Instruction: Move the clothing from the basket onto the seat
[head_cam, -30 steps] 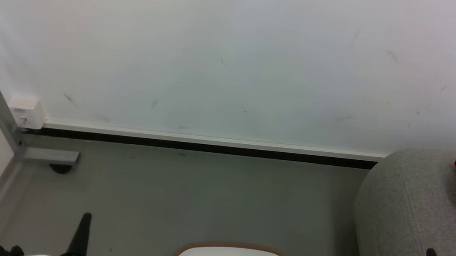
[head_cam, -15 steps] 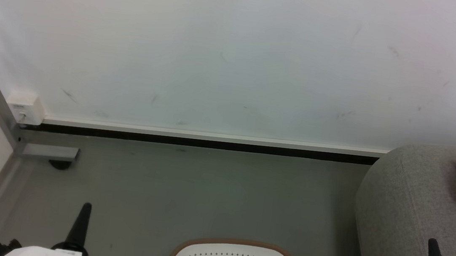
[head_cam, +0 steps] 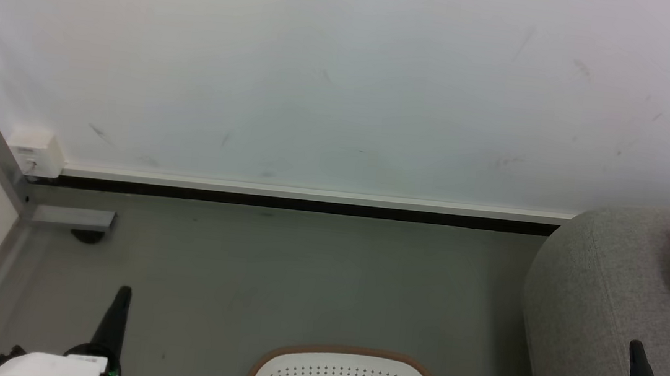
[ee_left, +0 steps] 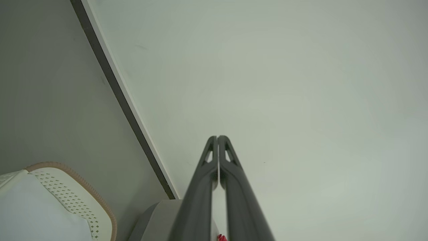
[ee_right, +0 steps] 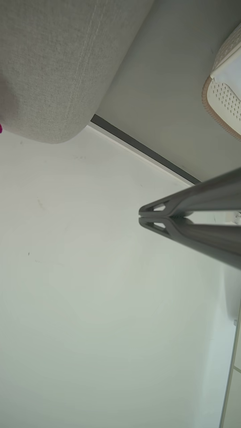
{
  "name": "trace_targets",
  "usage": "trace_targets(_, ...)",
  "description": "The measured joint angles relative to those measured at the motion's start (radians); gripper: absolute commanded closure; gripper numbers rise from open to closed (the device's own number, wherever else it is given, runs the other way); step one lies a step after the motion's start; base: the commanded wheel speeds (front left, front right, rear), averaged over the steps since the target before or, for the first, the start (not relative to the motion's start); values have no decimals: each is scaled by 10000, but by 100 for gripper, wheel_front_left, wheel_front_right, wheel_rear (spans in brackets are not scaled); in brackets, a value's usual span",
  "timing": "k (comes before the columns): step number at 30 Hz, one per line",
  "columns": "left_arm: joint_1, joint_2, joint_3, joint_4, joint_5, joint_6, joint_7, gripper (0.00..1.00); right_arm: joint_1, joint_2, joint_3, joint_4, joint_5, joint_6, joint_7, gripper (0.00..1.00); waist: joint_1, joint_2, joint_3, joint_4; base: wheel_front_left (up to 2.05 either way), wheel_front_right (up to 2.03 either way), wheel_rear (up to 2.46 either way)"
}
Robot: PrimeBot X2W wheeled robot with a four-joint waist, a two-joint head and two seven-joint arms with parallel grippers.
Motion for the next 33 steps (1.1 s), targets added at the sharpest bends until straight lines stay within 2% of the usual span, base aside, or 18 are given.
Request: trace_targets(33,-416,-12,313,-92,-2121,-73,573,100,-463,-144,173,-46,2564,0,414,100,-1,0,317,-18,0,0,0)
